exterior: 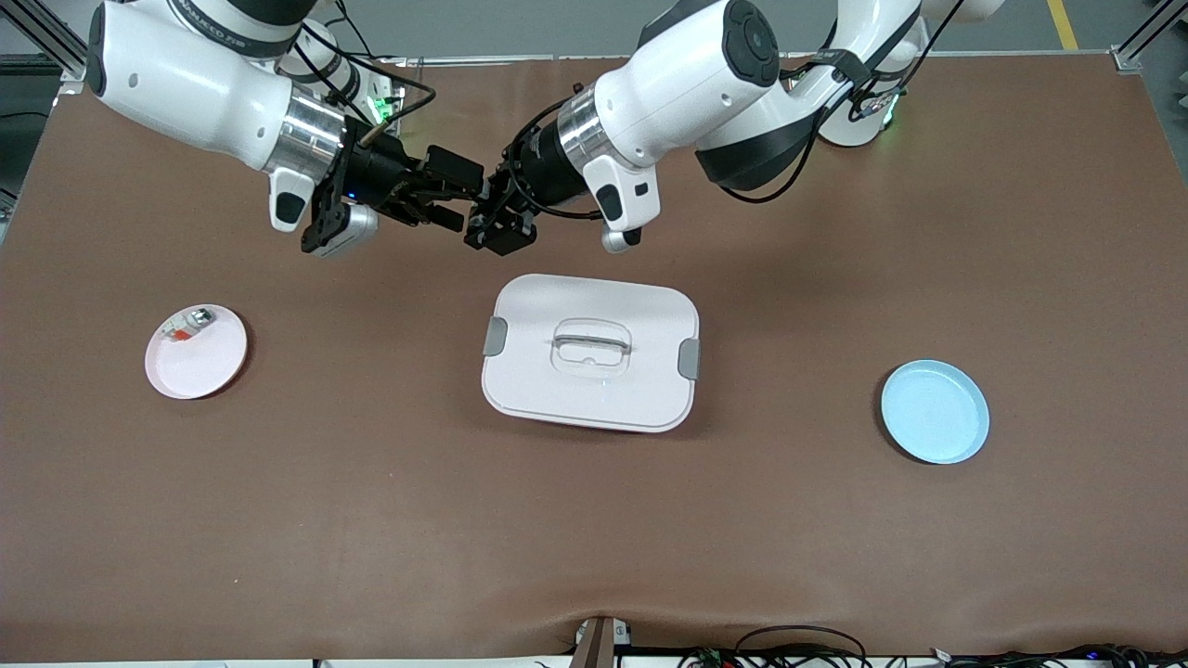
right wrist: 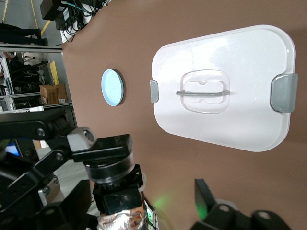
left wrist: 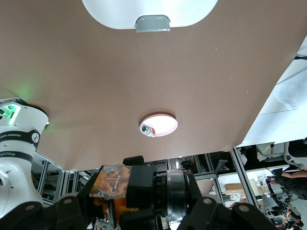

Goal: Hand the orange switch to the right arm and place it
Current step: 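Close the right gripper on the switch held by the left gripper, then open the left gripper and withdraw it while the right gripper carries the switch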

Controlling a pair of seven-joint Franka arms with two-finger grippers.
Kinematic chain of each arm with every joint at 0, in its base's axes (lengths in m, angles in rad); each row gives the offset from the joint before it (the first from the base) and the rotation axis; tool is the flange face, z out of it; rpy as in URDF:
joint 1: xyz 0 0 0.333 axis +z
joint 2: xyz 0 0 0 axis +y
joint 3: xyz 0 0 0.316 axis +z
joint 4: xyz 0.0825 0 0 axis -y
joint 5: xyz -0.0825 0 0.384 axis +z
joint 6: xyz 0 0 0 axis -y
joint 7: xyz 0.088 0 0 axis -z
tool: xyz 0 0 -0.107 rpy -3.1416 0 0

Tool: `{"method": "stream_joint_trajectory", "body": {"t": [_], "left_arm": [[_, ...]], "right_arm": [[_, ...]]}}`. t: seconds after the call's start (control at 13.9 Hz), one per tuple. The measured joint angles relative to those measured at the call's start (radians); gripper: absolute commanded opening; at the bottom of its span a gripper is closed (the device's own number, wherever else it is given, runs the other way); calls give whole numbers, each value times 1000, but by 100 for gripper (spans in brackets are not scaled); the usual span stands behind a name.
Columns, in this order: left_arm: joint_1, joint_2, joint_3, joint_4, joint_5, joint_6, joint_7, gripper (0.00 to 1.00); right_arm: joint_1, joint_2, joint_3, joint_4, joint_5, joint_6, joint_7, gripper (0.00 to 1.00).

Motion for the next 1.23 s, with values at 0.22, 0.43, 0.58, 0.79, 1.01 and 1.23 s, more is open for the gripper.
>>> {"method": "stream_joint_trajectory", "body": {"t": [0.22, 0.43, 0.58, 0.79, 1.01, 1.23], "left_arm": [[-3, 3, 0, -4, 0, 0, 0, 31], [-5, 4, 0, -4, 0, 2, 0, 31], [-5, 4, 0, -4, 0, 3, 0, 58], [-4, 3, 0, -3, 0, 11, 0, 100], [3, 1, 1, 8, 0, 20, 0, 100], [19, -5, 2, 11, 3, 26, 7, 100]], "right_arm": [[2, -4, 1, 7, 15, 0, -15, 0], [3, -7, 0, 10, 17, 0, -25, 0], [3, -7, 0, 10, 17, -1, -25, 0], [3, -7, -2, 9, 17, -3, -26, 0], [2, -5, -11, 4, 16, -7, -32, 0], [-10, -3, -20, 3, 15, -4, -133, 0]]}}
